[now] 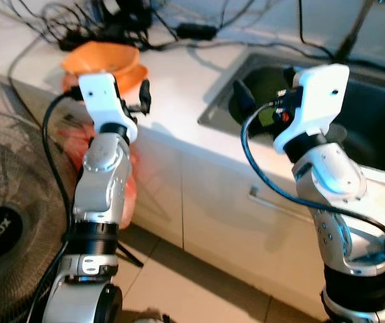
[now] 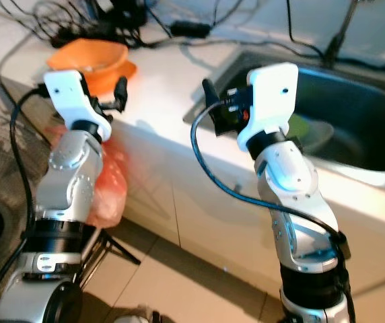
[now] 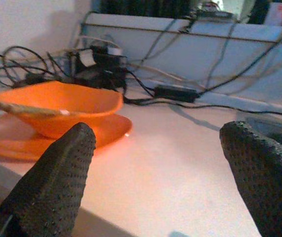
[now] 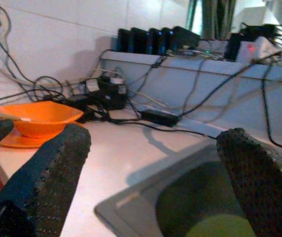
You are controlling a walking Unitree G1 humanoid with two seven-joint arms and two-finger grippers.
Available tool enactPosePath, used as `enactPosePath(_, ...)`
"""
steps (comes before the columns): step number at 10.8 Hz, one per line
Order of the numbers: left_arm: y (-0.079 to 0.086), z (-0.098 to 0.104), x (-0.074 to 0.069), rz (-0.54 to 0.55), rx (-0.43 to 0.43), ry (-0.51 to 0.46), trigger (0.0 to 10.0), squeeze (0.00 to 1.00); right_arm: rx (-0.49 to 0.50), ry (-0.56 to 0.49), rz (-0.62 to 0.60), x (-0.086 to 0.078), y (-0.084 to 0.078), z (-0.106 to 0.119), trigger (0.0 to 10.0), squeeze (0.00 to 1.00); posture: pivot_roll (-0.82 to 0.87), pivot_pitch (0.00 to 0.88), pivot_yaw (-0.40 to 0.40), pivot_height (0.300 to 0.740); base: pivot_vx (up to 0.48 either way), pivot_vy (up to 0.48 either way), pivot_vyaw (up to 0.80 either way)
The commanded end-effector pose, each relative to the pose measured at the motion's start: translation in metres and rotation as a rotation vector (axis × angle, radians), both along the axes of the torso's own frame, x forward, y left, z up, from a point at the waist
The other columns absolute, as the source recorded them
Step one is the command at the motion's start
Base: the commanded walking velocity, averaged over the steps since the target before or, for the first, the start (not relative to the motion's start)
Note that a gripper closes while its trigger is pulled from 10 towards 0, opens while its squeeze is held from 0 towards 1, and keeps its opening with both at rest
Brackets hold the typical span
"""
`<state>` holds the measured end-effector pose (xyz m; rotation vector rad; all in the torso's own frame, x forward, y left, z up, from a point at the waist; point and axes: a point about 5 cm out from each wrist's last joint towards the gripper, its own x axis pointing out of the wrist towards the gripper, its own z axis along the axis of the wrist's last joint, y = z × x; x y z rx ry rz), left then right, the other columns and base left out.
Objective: Kitchen organization
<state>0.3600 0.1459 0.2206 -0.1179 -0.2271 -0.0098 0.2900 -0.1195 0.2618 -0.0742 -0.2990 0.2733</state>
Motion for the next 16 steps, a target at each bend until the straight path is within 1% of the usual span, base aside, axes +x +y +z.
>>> enactPosePath(1,-0.002,0.002,0.001,-0.004,0.001,-0.002,10.0,0.00,0.003,0.006,-0.002,0.000,-0.001,0.001,10.0,0.00,-0.06,0.058,0.015,0.740,0.000,0.000,0.00)
enactPosePath(3,-0.003,0.003,0.002,-0.010,-0.003,-0.005,10.0,0.00,0.004,0.008,-0.009,0.001,-0.002,0.001,10.0,0.00,-0.06,0.055,0.015,0.740,0.000,0.000,0.00)
enactPosePath(8,-0.007,0.003,0.005,-0.028,-0.030,-0.005,10.0,0.00,-0.002,0.016,-0.026,0.004,-0.003,0.001,10.0,0.00,-0.07,0.049,0.017,0.740,0.000,0.000,-0.80)
enactPosePath(11,-0.007,0.004,0.005,-0.032,-0.021,-0.009,10.0,0.00,-0.005,0.019,-0.029,0.004,-0.004,0.000,10.0,0.00,-0.07,0.049,0.017,0.740,0.000,0.000,-0.80)
enactPosePath(14,-0.001,0.011,0.004,-0.005,-0.010,-0.050,10.0,0.00,-0.006,0.011,-0.026,0.004,-0.004,0.001,10.0,0.00,-0.07,0.050,0.015,0.740,0.000,0.000,0.00)
enactPosePath(16,0.002,0.018,0.004,0.007,-0.002,-0.081,10.0,0.00,-0.010,0.008,-0.026,0.004,-0.004,0.001,10.0,0.00,-0.07,0.049,0.016,0.740,0.409,0.000,0.00)
